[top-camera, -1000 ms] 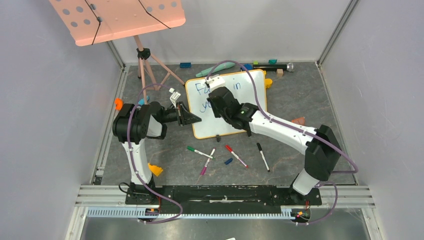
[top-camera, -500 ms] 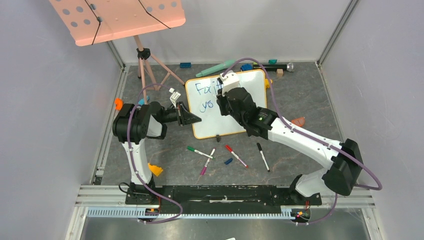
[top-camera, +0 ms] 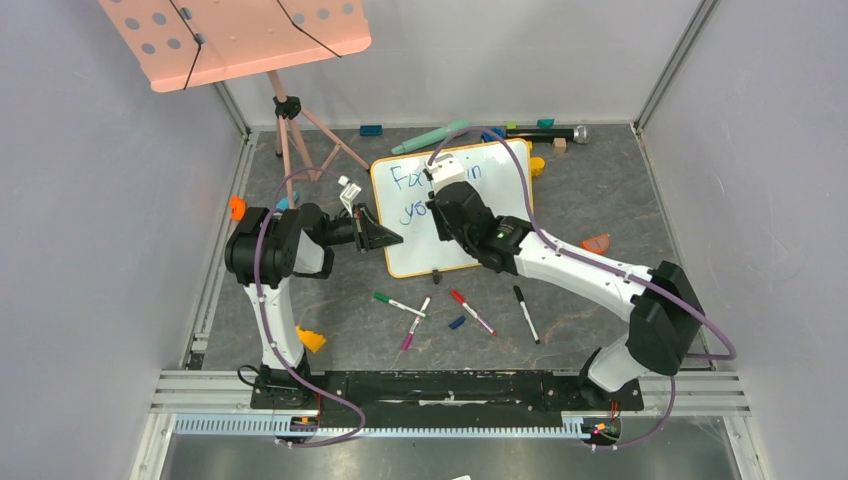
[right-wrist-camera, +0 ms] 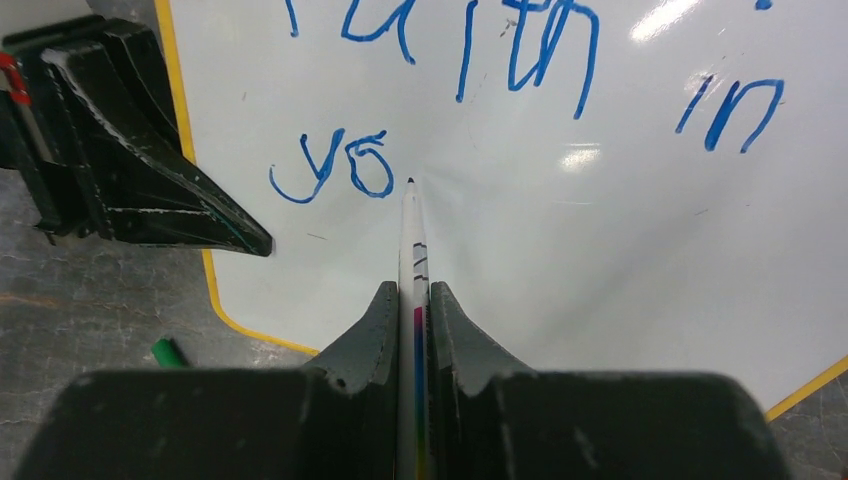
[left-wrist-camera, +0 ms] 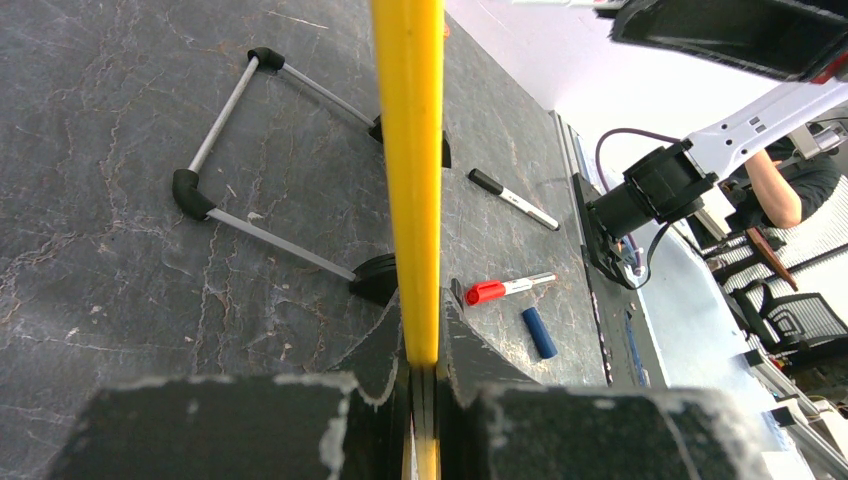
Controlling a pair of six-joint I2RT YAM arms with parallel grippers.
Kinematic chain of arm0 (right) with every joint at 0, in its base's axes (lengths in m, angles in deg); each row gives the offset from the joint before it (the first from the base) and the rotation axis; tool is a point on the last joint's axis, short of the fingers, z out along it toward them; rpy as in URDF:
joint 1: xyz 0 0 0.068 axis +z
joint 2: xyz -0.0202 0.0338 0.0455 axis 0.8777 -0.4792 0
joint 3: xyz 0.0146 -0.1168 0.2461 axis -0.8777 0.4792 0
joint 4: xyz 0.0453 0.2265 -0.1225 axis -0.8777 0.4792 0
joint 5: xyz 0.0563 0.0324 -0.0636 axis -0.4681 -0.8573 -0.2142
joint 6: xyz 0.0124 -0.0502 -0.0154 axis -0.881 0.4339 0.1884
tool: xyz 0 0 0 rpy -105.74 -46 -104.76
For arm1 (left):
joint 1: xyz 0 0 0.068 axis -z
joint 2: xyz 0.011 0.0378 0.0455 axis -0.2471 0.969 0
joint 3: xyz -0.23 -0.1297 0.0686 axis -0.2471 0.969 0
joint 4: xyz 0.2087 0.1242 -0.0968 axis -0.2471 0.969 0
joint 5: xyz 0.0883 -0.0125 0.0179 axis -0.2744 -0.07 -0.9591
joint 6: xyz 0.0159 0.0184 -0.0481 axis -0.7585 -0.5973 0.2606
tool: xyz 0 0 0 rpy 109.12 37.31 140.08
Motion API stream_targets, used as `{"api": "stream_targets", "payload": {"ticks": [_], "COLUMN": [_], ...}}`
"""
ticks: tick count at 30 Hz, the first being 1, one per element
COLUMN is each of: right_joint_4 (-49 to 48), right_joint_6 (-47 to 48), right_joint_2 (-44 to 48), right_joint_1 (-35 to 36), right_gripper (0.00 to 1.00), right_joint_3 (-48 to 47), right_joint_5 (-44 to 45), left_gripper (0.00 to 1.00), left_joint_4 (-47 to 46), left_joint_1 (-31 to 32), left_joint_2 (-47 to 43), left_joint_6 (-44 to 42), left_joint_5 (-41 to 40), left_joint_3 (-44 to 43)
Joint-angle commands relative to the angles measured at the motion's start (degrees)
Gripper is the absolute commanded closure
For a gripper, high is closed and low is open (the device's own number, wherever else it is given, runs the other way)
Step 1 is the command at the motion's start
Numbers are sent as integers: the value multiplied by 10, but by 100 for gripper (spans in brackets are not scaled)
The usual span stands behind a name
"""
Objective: Write a sentence on the whiteboard
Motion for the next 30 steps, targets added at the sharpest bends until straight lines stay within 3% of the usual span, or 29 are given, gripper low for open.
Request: {"api": "stream_targets", "payload": {"ticks": [1, 30], "right_joint_4": [6, 22], "right_joint_6": [-1, 9], "right_joint_2": [-15, -55], "right_joint_1": [3, 2], "right_gripper": [100, 100], "right_joint_3": [-37, -77], "right_joint_5": [23, 37], "left_gripper": [98, 98], "left_joint_4": [-51, -51], "left_joint_1": [5, 5], "left_joint_2": [-13, -12], "left_joint_6": [-61, -60], "left_joint_5": [33, 33], "left_joint_3": [1, 1]}}
